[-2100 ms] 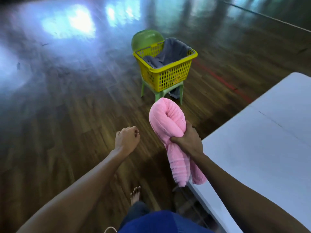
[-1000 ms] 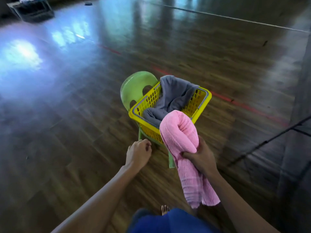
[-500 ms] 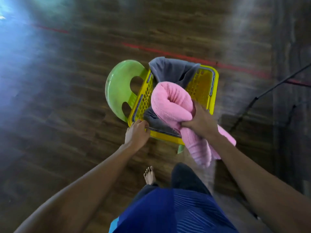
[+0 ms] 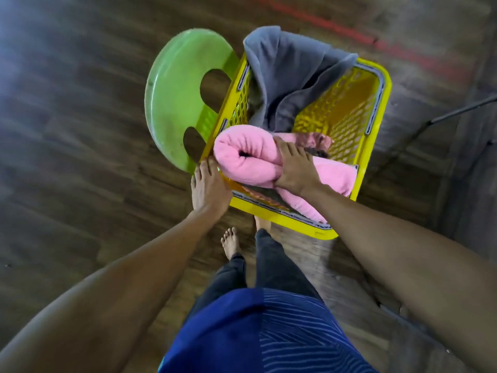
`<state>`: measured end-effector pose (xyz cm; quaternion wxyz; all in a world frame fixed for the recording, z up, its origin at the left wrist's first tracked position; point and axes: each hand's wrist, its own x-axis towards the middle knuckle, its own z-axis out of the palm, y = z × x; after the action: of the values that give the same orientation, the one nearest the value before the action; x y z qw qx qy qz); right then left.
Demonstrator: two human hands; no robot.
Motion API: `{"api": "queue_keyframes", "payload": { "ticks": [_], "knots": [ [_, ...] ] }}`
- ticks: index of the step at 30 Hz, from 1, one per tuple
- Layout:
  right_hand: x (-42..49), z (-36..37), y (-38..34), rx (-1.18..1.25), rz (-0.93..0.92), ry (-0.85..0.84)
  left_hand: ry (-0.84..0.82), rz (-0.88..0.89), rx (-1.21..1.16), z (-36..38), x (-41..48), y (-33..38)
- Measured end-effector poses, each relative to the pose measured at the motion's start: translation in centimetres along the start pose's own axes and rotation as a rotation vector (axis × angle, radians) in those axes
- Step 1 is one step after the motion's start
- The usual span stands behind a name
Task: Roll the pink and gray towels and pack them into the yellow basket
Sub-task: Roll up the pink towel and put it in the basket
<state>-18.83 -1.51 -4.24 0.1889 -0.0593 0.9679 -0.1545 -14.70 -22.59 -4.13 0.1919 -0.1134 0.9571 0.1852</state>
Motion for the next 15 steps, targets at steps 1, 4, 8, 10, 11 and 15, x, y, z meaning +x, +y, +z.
{"api": "queue_keyframes", "payload": {
  "ticks": [1, 4, 8, 10, 11, 15],
  "knots": [
    [0.1, 1.1, 0.5, -0.01, 0.004, -0.022, -0.014, -0.007, -0.012, 0.6, 0.1, 0.0],
    [0.1, 4.3, 2.0, -0.111, -0.055, -0.072, 0.0, -0.027, -0.043, 1.7, 0.0, 0.6],
    [0.2, 7.1, 2.2, -0.223, 0.009, -0.058, 0.042, -0.016, -0.032, 2.7, 0.2, 0.4],
    [0.7, 7.4, 2.4, -0.262, 0.051, -0.087, 0.034, -0.005, -0.035, 2.6, 0.3, 0.3],
    [1.0, 7.5, 2.6, -0.273, 0.058, -0.097, 0.029, -0.002, -0.041, 2.6, 0.3, 0.2],
    [1.7, 7.5, 3.1, -0.171, 0.054, -0.247, 0.031, -0.006, -0.065, 2.4, 0.1, 0.3]
  ]
}}
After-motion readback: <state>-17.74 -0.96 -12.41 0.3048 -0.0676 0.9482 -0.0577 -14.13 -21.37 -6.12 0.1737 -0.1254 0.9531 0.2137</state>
